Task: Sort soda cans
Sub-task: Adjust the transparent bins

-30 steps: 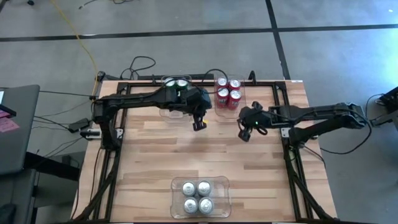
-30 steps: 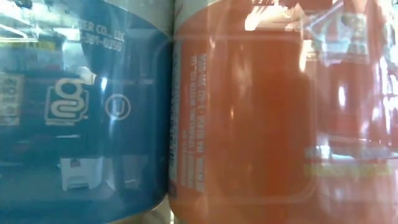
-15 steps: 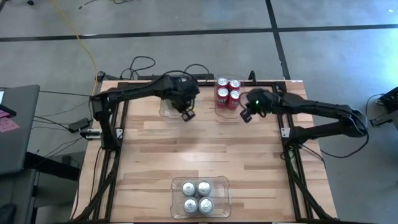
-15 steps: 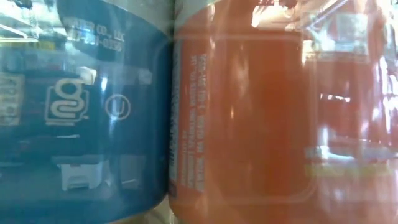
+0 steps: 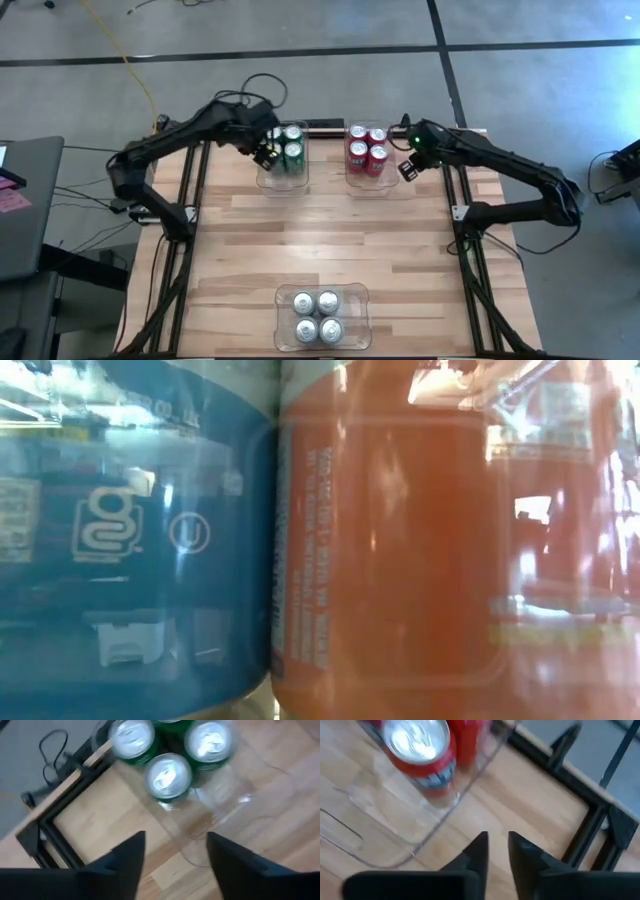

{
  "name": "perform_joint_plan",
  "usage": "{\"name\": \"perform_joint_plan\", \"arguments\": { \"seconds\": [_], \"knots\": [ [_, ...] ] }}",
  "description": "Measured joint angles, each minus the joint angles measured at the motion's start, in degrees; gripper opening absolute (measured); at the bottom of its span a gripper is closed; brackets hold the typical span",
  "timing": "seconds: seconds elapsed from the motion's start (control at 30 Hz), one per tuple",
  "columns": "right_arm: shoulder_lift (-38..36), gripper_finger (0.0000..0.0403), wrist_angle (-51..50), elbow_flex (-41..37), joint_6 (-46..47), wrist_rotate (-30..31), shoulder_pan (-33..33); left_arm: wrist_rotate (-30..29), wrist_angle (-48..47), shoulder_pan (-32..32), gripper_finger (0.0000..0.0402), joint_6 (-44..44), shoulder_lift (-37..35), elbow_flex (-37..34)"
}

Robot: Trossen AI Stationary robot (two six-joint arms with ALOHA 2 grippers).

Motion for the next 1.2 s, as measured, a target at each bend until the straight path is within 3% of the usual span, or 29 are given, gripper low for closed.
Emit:
{"name": "perform_joint_plan", "arguments": {
  "seconds": [0.2,0.43,0.83,1.2],
  "knots": [
    [3.1,0.0199,-1.7,0.0,2.6,-0.3,-3.0,3.6,8.0,5.6,0.0300,-1.8,-5.1,-13.1],
    [4.4,0.0280,-1.6,0.0,3.5,-0.4,-5.4,5.5,20.6,9.0,0.0314,-0.7,-4.9,-23.1],
    [4.4,0.0291,-0.7,0.0,3.9,-0.6,-7.2,5.6,28.9,14.8,0.0291,0.6,-4.6,-32.9],
    [4.4,0.0291,2.0,0.0,4.0,-4.3,-7.2,12.8,34.8,14.8,0.0266,-0.1,-4.6,-34.9]
  ]
}}
